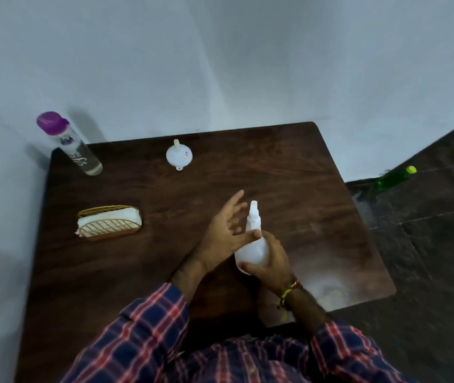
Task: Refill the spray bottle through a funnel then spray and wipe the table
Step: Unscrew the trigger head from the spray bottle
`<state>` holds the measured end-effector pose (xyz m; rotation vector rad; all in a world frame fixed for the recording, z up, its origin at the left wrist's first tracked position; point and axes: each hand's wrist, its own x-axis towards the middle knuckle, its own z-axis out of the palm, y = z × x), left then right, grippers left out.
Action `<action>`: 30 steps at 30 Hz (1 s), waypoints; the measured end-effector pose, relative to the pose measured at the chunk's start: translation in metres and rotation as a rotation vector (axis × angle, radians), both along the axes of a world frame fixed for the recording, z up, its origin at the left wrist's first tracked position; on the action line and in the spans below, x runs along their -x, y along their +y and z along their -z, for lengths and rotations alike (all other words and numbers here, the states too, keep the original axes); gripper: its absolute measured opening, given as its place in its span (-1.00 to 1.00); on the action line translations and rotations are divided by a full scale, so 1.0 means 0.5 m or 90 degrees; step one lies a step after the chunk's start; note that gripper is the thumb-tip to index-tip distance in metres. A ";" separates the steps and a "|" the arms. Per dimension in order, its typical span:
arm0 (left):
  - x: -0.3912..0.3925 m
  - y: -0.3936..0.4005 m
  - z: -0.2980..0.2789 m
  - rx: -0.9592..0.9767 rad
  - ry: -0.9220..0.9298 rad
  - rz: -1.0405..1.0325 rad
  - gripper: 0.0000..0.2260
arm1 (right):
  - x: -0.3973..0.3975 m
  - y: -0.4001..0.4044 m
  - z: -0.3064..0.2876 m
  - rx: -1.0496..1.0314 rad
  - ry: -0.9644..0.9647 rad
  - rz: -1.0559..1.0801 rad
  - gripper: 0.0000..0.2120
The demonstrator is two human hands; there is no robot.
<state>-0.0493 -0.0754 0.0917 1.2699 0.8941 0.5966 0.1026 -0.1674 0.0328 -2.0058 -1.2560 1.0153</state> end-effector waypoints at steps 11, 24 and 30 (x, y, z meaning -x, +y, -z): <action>-0.023 -0.016 -0.075 -0.124 0.090 -0.462 -0.75 | -0.059 0.039 -0.082 -0.091 0.051 -0.071 0.02; -0.103 0.002 -0.124 0.136 -0.135 -0.597 -0.73 | -0.100 0.038 -0.156 -0.142 0.285 0.031 -0.32; -0.121 0.011 -0.156 0.154 -0.231 -0.573 -0.77 | -0.151 0.056 -0.188 -0.110 0.447 0.040 -0.26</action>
